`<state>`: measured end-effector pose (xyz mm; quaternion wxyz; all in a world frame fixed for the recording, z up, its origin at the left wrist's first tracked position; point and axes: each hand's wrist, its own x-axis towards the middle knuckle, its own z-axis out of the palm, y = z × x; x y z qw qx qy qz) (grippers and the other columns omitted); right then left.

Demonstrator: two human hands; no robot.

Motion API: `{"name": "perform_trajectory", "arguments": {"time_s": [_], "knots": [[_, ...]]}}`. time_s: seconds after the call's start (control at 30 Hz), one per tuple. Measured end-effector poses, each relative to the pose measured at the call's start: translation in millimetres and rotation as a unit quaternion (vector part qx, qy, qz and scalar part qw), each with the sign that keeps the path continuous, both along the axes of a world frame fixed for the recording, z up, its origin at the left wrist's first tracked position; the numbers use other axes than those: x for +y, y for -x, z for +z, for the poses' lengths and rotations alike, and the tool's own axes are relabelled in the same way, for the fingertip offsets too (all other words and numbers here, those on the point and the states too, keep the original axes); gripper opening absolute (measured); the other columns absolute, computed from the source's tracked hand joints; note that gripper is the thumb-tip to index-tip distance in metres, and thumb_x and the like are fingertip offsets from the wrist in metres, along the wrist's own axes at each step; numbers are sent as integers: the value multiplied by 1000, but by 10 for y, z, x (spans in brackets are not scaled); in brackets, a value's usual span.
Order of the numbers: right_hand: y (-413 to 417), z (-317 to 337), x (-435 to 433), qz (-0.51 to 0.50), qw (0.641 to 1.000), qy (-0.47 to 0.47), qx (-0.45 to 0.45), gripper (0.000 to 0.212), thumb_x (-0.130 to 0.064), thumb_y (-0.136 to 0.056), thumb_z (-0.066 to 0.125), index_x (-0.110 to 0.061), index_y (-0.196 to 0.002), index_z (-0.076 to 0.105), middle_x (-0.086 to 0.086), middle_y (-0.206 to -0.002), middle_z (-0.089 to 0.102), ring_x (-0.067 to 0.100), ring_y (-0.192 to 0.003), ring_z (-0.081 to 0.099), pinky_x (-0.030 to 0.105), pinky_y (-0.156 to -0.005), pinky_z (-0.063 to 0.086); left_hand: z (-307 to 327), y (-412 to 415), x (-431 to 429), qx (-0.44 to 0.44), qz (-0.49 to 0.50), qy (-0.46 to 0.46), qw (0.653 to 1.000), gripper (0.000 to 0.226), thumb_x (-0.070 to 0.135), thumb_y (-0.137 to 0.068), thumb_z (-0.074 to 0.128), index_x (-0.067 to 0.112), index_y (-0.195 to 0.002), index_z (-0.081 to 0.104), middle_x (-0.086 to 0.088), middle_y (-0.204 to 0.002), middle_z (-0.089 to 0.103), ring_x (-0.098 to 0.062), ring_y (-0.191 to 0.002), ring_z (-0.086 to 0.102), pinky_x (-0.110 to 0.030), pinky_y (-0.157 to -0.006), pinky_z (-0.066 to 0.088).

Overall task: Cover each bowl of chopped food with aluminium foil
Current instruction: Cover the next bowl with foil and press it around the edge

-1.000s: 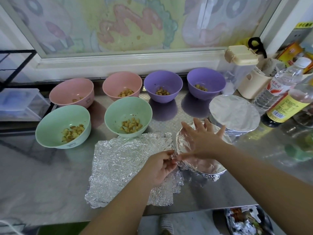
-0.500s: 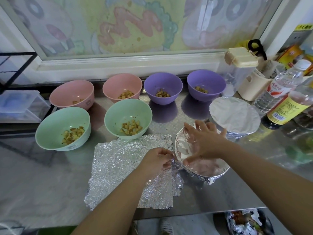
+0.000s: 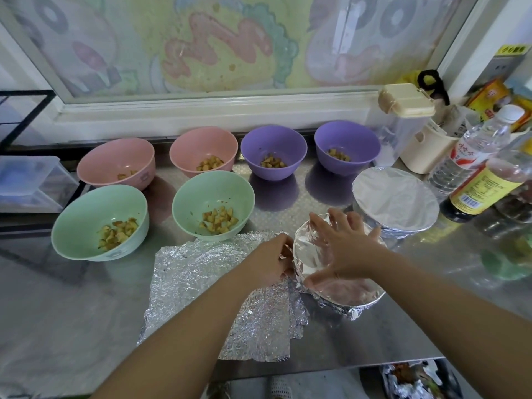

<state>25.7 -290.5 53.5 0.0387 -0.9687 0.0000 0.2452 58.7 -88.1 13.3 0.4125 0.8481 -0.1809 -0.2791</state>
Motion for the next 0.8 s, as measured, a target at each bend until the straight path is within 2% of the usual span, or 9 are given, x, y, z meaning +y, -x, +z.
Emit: {"name": "perform_trajectory", "arguments": {"time_s": [0.17,0.27,0.33,0.4,0.53,0.6,0.7,0.73,0.8], "knots": [[9,7,6,-1,1000,-2,2,149,-105,-36,54,-50,-151,-24,-6,-166,-15,37,-153,-9,84,-108,10,96,-76,-38,-75,-76,-90,990,7,10,-96,56,12,-102,58,-3,-92,66,-22,-80,64,-30,-67,52],[8,6,9,-2,1000,-2,4,149,-104,-36,54,-49,-151,-23,-6,-165,-15,37,-152,-9,83,-108,11,228,-193,-91,-100,-130,-132,977,7,4,-91,59,9,-90,63,-1,-79,67,-13,-65,61,-15,-54,45],[9,1,7,0,1000,-1,3,149,-105,-35,52,-50,-150,-24,-6,-166,-15,37,-152,-9,83,-108,11,263,-287,-116,-90,-146,-144,975,4,4,-87,64,5,-88,68,-5,-80,71,-16,-65,65,-16,-55,50],[10,-3,1,1,1000,1,3,148,-105,-35,51,-50,-150,-25,-6,-166,-15,38,-153,-9,83,-108,11,240,-325,-110,-54,-118,-122,984,7,5,-84,69,3,-91,68,-11,-87,73,-23,-75,71,-28,-66,58],[15,1,9,0,1000,1,2,148,-105,-36,51,-49,-150,-25,-6,-166,-16,39,-153,-10,82,-109,10,81,-128,-61,111,94,37,989,26,-6,-83,73,1,-107,65,-13,-102,72,-22,-86,72,-24,-68,60],[20,-11,9,0,1000,-2,-2,149,-105,-37,52,-49,-151,-25,-6,-166,-15,39,-153,-10,81,-110,10,-8,52,-95,229,238,151,932,33,-11,-84,70,-1,-114,63,-17,-107,72,-30,-94,73,-34,-79,62],[31,-31,1,5,1000,7,-11,150,-108,-30,45,-49,-150,-25,-6,-165,-13,38,-151,-5,79,-109,16,6,364,-270,339,412,273,801,27,-12,-89,61,5,-110,68,-16,-94,76,-30,-87,74,-42,-86,60],[32,-37,0,7,1000,11,-13,151,-109,-27,39,-49,-150,-25,-6,-164,-12,37,-151,-5,79,-109,17,32,443,-333,347,444,295,772,27,-11,-90,59,8,-106,70,-13,-88,76,-29,-84,73,-40,-84,60],[32,-37,2,8,1000,14,-13,151,-108,-25,35,-49,-150,-25,-5,-165,-13,38,-151,-5,78,-109,18,78,506,-421,337,474,317,749,28,-6,-95,54,14,-106,71,-8,-89,76,-25,-84,72,-35,-77,58]]}}
